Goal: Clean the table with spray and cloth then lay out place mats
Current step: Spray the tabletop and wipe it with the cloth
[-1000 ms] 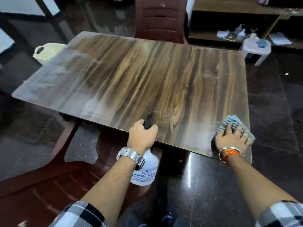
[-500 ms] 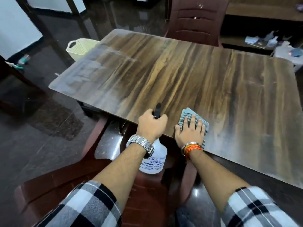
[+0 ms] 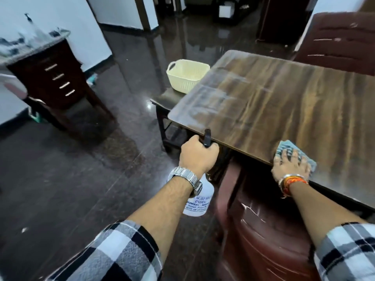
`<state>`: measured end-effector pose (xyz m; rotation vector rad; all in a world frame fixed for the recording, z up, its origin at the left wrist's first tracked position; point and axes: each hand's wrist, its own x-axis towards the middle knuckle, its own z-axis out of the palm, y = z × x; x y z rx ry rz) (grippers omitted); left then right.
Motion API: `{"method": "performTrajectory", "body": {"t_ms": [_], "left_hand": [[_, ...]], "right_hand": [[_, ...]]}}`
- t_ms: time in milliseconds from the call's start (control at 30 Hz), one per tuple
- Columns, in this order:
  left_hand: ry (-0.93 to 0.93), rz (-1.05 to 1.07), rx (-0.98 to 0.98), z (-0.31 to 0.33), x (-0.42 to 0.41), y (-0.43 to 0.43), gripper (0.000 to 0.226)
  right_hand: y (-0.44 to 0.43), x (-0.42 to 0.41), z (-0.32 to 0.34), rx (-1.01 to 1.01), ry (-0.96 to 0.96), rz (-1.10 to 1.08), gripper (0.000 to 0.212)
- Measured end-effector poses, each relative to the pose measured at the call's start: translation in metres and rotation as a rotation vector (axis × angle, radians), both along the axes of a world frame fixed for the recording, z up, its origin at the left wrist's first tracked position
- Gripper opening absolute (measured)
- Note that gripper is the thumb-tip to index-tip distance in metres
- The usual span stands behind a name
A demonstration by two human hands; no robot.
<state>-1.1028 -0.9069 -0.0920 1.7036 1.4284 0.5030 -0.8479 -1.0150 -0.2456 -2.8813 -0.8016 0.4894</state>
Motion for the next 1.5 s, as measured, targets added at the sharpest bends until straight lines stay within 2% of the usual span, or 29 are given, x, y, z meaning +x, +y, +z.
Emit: {"method": "performTrajectory", "body": {"t_ms": [133, 333, 467, 567, 633, 733, 900, 1067, 1133, 1267, 1333, 1433, 1500], "left_hand": [[-0.012, 0.04, -0.039, -0.009, -0.04, 0.058, 0.018], [0.003, 0.002, -0.099, -0.025, -0.052, 0.134, 0.016], [0.049, -0.089, -0.1, -0.035, -0.036, 0.197, 0.019], [0.155, -0.193, -0.122, -0.042, -0.012, 0.243, 0.022], [0.222, -0.265, -0.138, -0.045, 0.008, 0.271, 0.023], [0.218, -0.306, -0.151, -0.044, 0.033, 0.309, 0.022], [0.213, -0.355, -0.126, -0.038, 0.057, 0.37, 0.017], [0.164, -0.4, -0.092, -0.04, 0.071, 0.43, 0.019], [0.163, -0.46, -0.089, -0.045, 0.076, 0.451, 0.023], [0.12, -0.546, -0.116, -0.05, 0.084, 0.491, 0.023], [0.143, -0.616, -0.118, -0.052, 0.092, 0.515, 0.021], [0.141, -0.724, -0.127, -0.055, 0.109, 0.549, 0.018], [0.159, -0.803, -0.1, -0.055, 0.117, 0.563, 0.015]], "right_hand": [[0.052, -0.034, 0.005, -0.032, 0.035, 0.023, 0.059], [0.138, -0.072, 0.003, 0.029, 0.052, 0.017, 0.054], [0.2, -0.105, -0.002, 0.036, -0.021, -0.011, 0.051], [0.236, -0.125, -0.009, 0.086, -0.087, -0.091, 0.052], [0.255, -0.133, -0.014, 0.112, -0.078, -0.134, 0.054], [0.277, -0.139, -0.014, 0.131, -0.063, -0.216, 0.055], [0.301, -0.126, -0.007, 0.077, -0.044, -0.407, 0.049], [0.353, -0.023, -0.01, 0.134, -0.095, -0.512, 0.049], [0.397, -0.007, -0.01, 0.121, -0.109, -0.463, 0.052], [0.496, -0.041, -0.008, 0.063, -0.111, -0.042, 0.058], [0.522, -0.052, -0.005, 0.058, -0.097, 0.081, 0.056], [0.518, -0.041, -0.009, 0.061, -0.118, 0.046, 0.061], [0.486, -0.032, -0.014, 0.056, -0.152, -0.197, 0.064]]}}
